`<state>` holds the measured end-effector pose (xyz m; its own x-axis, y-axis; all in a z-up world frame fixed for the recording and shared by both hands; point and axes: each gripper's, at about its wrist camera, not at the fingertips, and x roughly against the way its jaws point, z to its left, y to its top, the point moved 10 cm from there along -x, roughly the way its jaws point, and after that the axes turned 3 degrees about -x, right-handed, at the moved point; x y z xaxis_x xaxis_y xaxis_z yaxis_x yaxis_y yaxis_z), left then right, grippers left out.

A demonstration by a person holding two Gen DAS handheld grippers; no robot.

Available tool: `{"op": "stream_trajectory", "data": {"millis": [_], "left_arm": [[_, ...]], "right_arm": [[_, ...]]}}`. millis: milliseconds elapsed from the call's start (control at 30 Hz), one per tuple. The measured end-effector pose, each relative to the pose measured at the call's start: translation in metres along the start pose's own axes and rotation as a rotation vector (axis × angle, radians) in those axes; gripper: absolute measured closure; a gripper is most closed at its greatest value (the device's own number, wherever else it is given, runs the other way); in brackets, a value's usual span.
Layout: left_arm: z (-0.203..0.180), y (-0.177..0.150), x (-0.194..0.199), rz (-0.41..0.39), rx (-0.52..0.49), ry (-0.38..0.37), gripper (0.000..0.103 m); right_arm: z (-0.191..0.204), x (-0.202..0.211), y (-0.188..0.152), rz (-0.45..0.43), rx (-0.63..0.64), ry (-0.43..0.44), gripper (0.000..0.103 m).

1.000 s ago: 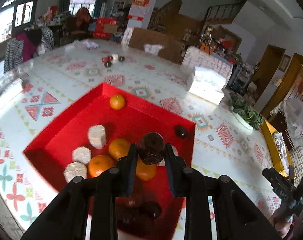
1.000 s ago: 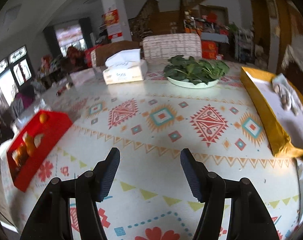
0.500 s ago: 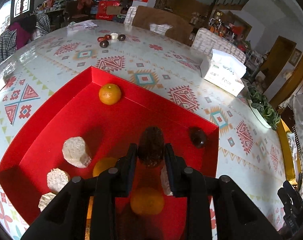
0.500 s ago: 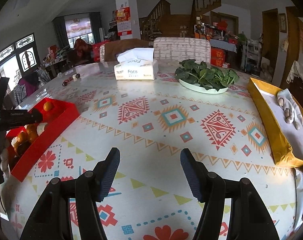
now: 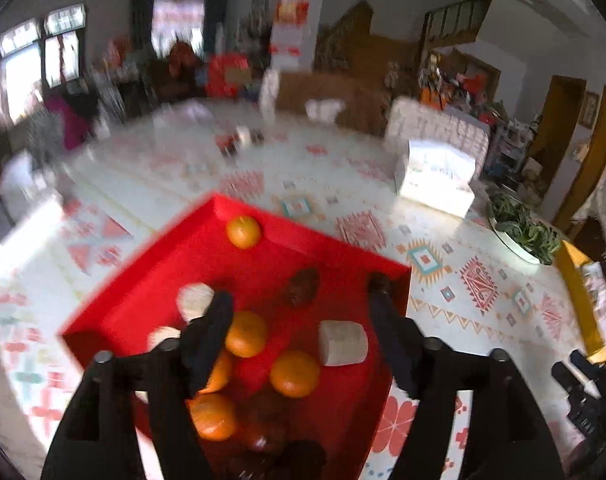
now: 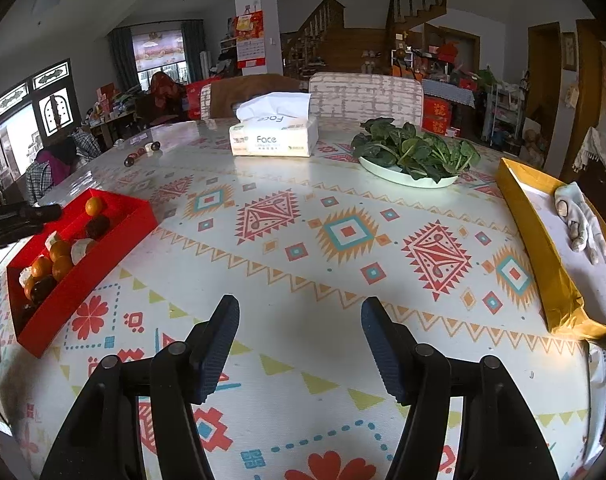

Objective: Organize fruits

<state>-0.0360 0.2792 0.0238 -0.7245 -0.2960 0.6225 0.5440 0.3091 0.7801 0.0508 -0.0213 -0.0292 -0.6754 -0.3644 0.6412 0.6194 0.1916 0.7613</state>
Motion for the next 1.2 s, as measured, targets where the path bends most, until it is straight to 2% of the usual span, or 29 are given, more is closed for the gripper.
{"op": "stream_trajectory", "data": {"millis": [167, 233, 300, 367, 433, 633, 833, 900, 1033, 1200], "left_arm": [[0.004, 0.009, 0.069, -0.222, -0.026, 0.147, 0.007], [0.007, 0.008, 0.092, -0.289, -0.014, 0.167, 0.000], [0.008, 0.005, 0.108, -0.326, 0.006, 0.132, 0.000], [0.009, 0.001, 0.115, -0.316, 0.025, 0.085, 0.000], [0.013, -0.006, 0.118, -0.291, 0.028, 0.081, 0.000], [0.033, -0.019, 0.130, -0.313, 0.033, 0.152, 0.000], [0.060, -0.033, 0.134, -0.299, 0.093, 0.222, 0.000], [0.066, -0.036, 0.133, -0.287, 0.096, 0.220, 0.000], [0.073, -0.043, 0.126, -0.252, 0.106, 0.201, 0.000], [0.077, -0.049, 0.117, -0.220, 0.114, 0.175, 0.000]], "right_arm": [[-0.003, 0.000, 0.001, -0.005, -0.002, -0.015, 0.032], [-0.004, -0.001, 0.001, -0.005, -0.004, -0.023, 0.032], [-0.004, -0.001, 0.000, -0.004, -0.004, -0.027, 0.030], [-0.002, -0.001, -0.001, 0.003, 0.011, -0.032, 0.029], [0.003, 0.003, -0.001, 0.006, 0.039, -0.069, 0.029], [0.074, 0.048, -0.014, -0.023, 0.045, 0.091, 0.025], [0.150, 0.068, -0.024, -0.053, 0.107, 0.190, 0.024], [0.169, 0.070, -0.028, -0.052, 0.115, 0.215, 0.024], [0.196, 0.068, -0.035, -0.031, 0.136, 0.228, 0.023], [0.210, 0.062, -0.045, 0.000, 0.169, 0.213, 0.023]]}}
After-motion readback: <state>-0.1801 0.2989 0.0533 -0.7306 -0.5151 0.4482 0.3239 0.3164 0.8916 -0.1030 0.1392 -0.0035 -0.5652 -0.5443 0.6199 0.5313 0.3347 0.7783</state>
